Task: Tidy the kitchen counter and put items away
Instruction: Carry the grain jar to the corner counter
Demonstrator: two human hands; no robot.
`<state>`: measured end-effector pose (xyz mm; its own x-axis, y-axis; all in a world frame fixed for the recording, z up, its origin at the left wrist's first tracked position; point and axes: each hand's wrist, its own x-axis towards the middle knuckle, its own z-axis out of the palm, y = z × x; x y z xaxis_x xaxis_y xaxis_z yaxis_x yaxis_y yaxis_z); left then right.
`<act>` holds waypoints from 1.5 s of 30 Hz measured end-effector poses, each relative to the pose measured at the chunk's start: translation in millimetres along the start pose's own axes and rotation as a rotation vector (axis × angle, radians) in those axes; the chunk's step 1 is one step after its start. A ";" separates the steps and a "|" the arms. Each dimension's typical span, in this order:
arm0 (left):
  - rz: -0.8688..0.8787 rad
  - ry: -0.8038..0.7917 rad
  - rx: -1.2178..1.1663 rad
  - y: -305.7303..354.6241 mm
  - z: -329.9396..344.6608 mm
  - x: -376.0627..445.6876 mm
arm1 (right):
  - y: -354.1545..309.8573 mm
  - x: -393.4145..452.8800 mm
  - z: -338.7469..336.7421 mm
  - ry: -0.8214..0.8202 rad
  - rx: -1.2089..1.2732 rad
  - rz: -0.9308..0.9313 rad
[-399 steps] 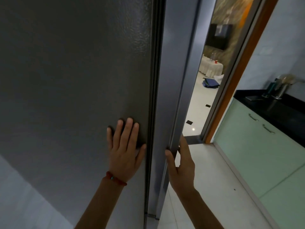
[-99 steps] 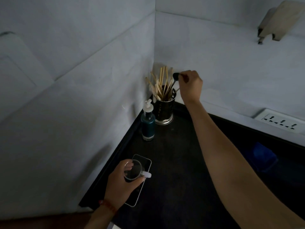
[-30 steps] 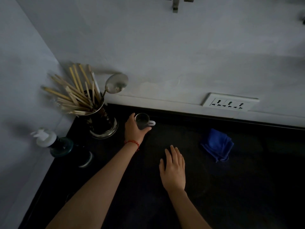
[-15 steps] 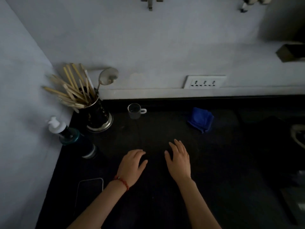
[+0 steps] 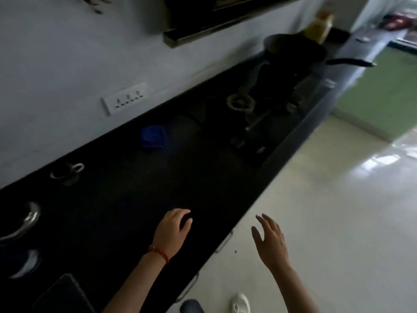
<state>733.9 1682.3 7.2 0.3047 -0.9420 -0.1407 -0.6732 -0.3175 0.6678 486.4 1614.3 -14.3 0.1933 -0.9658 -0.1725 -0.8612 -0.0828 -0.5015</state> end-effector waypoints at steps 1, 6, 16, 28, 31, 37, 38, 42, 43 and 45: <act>0.050 -0.030 0.002 15.5 10.4 0.7 | 21.0 -11.4 -6.7 0.028 0.017 0.059; 0.183 -0.216 0.076 83.9 73.9 -2.8 | 124.8 -76.4 -31.6 0.117 0.082 0.343; 0.011 -0.507 0.026 190.2 240.4 -53.5 | 321.6 -201.8 -70.2 0.168 0.293 0.738; -0.151 -0.478 0.068 232.7 321.9 -21.4 | 437.8 -160.4 -129.6 0.122 0.453 0.878; -0.173 -0.466 0.087 243.3 342.3 14.0 | 456.2 -109.9 -152.3 0.134 0.475 0.853; -0.222 -0.520 0.092 296.4 392.3 109.6 | 498.0 -1.9 -203.1 0.182 0.473 0.864; -0.215 -0.527 0.087 312.5 399.6 128.0 | 503.6 13.2 -212.6 0.197 0.470 0.872; -0.135 -0.573 0.048 390.4 435.0 205.6 | 529.7 70.5 -248.5 0.251 0.465 0.890; -0.110 -0.584 0.050 410.7 444.9 224.4 | 536.9 83.0 -255.7 0.256 0.473 0.903; -0.049 -0.608 0.064 450.1 464.5 258.7 | 550.9 104.9 -266.8 0.256 0.483 0.921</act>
<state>196.7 1245.2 -68.1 -0.0899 -0.8136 -0.5745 -0.7134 -0.3499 0.6072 -93.2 1401.8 -82.5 -0.5887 -0.6341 -0.5013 -0.3371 0.7563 -0.5607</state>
